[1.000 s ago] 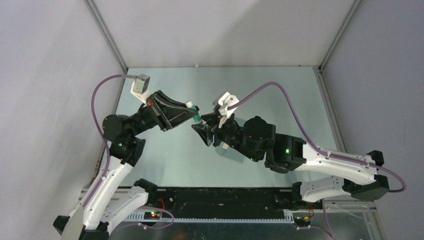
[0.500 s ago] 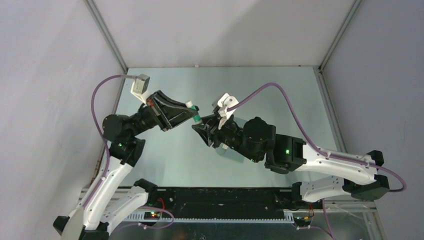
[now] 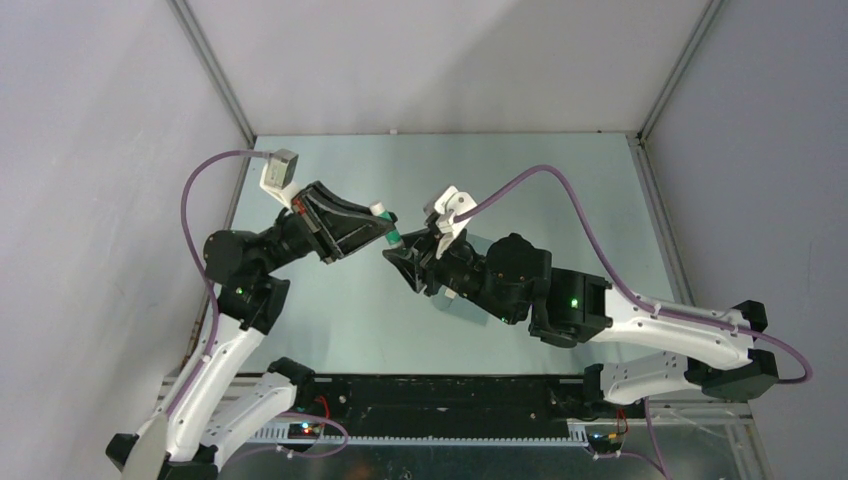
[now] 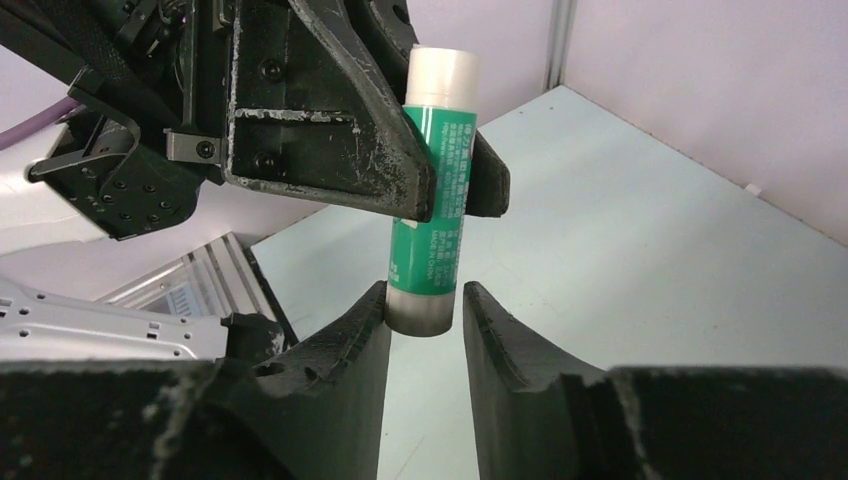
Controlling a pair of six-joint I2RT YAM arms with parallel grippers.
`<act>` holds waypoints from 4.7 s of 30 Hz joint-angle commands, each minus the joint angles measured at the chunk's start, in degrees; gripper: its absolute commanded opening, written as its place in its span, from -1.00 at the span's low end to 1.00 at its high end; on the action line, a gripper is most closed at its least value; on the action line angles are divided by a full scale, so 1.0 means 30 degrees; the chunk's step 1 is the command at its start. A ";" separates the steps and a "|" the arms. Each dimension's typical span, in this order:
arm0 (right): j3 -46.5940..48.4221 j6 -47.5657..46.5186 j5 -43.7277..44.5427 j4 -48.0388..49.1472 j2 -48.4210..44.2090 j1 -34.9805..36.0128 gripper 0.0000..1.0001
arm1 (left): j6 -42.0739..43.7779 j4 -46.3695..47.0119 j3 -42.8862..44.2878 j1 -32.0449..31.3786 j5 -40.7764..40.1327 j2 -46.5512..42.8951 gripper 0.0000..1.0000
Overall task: Place the letter into the envelope and seal it
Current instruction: Unscrew the solid glue.
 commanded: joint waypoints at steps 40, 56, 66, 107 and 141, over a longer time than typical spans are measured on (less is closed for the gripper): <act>-0.2309 0.6930 -1.6502 0.5373 -0.0643 -0.6196 -1.00 | 0.0194 0.0695 0.0795 0.0086 0.1228 -0.0320 -1.00; -0.5545 1.7690 -2.4928 2.0111 0.2776 -1.0046 -1.00 | -0.0204 0.1401 0.0730 0.0106 0.1516 -0.0362 -1.00; -0.5593 2.6366 -2.5677 3.0499 0.6830 -1.0733 -1.00 | -0.0393 0.1638 0.0809 0.0093 0.1621 -0.0332 -1.00; -0.9522 1.6544 -2.2512 1.8426 -0.1078 -1.1079 0.45 | 0.1910 0.3184 0.0906 0.0061 0.5776 -0.1529 -1.00; -0.6447 0.4812 -1.0369 0.7557 -0.3061 -0.4816 0.50 | 0.4705 -0.5952 0.3255 0.0206 0.0063 -0.0330 -1.00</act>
